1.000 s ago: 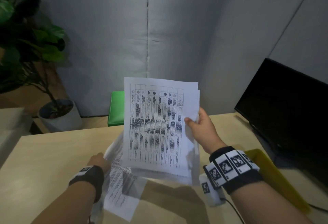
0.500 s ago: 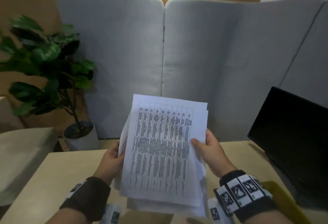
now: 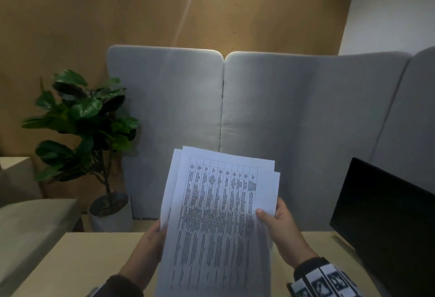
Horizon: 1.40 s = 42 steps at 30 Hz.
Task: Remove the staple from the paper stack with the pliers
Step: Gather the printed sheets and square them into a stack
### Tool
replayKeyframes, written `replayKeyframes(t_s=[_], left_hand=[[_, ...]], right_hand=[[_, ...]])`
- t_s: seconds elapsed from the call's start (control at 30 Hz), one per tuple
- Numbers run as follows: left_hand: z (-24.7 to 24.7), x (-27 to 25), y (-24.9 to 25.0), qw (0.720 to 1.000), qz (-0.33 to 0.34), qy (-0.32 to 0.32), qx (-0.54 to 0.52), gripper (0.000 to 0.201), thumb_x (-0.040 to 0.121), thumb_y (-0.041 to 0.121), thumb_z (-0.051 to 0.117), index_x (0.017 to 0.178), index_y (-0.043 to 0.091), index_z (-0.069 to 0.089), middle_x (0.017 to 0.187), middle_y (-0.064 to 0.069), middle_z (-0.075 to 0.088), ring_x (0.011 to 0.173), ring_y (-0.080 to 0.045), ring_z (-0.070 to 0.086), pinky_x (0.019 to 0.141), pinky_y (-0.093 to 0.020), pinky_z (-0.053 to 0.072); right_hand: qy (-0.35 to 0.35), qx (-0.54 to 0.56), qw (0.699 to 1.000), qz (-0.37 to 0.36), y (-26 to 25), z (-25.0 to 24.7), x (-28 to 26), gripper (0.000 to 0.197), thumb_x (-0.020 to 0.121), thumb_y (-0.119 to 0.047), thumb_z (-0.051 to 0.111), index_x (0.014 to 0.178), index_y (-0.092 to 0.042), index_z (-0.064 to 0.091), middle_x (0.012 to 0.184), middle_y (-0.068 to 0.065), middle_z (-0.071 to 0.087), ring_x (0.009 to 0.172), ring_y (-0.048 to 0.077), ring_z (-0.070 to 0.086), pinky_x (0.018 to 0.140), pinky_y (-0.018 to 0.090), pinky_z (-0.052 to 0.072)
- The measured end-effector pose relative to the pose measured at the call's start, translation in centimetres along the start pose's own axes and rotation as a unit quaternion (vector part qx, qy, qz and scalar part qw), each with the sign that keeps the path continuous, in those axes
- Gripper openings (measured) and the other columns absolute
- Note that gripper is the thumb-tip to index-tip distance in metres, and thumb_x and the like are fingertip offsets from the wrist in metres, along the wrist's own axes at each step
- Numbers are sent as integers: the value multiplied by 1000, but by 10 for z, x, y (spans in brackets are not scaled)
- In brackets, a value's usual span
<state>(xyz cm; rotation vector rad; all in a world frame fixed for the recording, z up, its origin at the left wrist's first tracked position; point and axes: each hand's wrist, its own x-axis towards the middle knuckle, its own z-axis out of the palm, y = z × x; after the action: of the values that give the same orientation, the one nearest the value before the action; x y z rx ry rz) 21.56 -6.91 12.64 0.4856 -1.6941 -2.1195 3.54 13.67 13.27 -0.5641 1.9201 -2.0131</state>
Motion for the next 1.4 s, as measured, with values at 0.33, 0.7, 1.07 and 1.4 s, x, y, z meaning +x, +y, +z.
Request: replayKeyframes(t_s=[0.33, 0.7, 1.07, 1.4], left_hand=[[11, -4, -30, 983, 78, 35, 164, 38, 76, 31, 74, 109, 22, 59, 106, 4, 73, 97, -15, 70, 88, -41, 55], [37, -2, -74, 975, 49, 109, 190, 29, 98, 18, 46, 104, 45, 53, 103, 24, 59, 94, 1, 54, 83, -28, 41], [23, 6, -115, 977, -14, 108, 184, 25, 93, 14, 55, 113, 15, 40, 104, -2, 60, 94, -18, 62, 67, -30, 53], [21, 14, -128, 975, -6, 113, 190, 23, 96, 12, 49, 104, 34, 44, 99, 9, 59, 90, -10, 58, 72, -26, 46]], right_hand=[[42, -50, 998, -16, 20, -15, -22, 20, 95, -11, 55, 114, -17, 55, 108, 2, 68, 102, 20, 64, 90, 37, 51], [35, -17, 999, -1, 56, -2, -40, 23, 93, -26, 55, 115, -21, 48, 108, 6, 62, 98, 22, 61, 73, 35, 53], [29, -72, 996, 51, 93, 2, -47, 22, 96, -12, 51, 115, -19, 42, 107, 3, 61, 99, 15, 61, 83, 35, 55], [35, -110, 991, 69, 105, 1, -40, 19, 97, -13, 49, 115, -20, 47, 107, 3, 62, 96, 15, 60, 68, 20, 48]])
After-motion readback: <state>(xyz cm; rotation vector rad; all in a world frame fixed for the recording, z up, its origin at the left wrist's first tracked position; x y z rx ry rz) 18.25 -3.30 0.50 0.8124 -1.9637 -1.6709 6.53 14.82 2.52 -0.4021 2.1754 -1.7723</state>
